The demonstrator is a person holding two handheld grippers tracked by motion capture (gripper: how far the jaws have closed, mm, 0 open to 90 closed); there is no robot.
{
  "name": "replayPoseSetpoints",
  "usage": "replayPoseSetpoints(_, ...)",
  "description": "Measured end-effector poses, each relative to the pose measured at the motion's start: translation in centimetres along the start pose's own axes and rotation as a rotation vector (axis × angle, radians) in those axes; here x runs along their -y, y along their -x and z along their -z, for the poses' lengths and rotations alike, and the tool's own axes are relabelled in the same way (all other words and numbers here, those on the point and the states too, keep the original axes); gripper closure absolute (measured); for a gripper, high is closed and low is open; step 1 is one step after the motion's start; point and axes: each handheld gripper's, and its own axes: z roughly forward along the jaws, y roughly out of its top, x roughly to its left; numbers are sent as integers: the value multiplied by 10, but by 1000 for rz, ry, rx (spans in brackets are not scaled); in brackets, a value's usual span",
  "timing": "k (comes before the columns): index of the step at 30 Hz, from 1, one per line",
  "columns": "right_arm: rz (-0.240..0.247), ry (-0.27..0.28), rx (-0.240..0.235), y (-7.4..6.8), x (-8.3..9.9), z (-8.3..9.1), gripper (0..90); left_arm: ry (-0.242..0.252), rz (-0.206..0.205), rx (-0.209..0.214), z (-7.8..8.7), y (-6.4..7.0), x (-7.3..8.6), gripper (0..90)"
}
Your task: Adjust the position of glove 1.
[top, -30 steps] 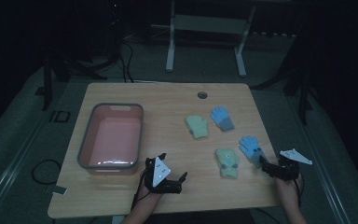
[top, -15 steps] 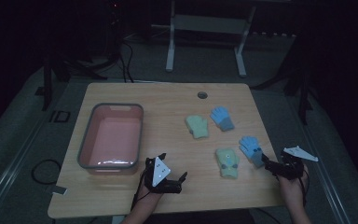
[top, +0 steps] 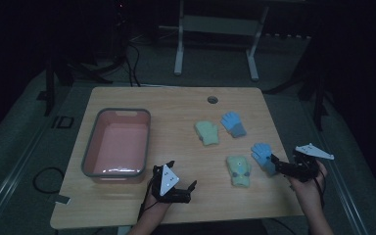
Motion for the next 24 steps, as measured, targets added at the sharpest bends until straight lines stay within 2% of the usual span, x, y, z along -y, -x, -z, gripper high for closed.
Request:
replayPoseSetpoints(4,13,14,-41,-6,-13,5,112,0,1,1,0,0,0,5)
replayPoseSetpoints(6,33,3,-56,-9,-18,5,112,0,0,1,0,0,0,5)
replayPoseSetpoints(10,36,-23,-62,-14,-26,2,143,0,-2,0,0,0,0,5)
replayPoseSetpoints(19,87,-13,-73,-27,-41,-3,207,-1,8,7,0,-1,0,5)
replayPoseSetpoints(24,88,4,-88,-34,-52,-8,222,-2,-2,6,0,0,0,5)
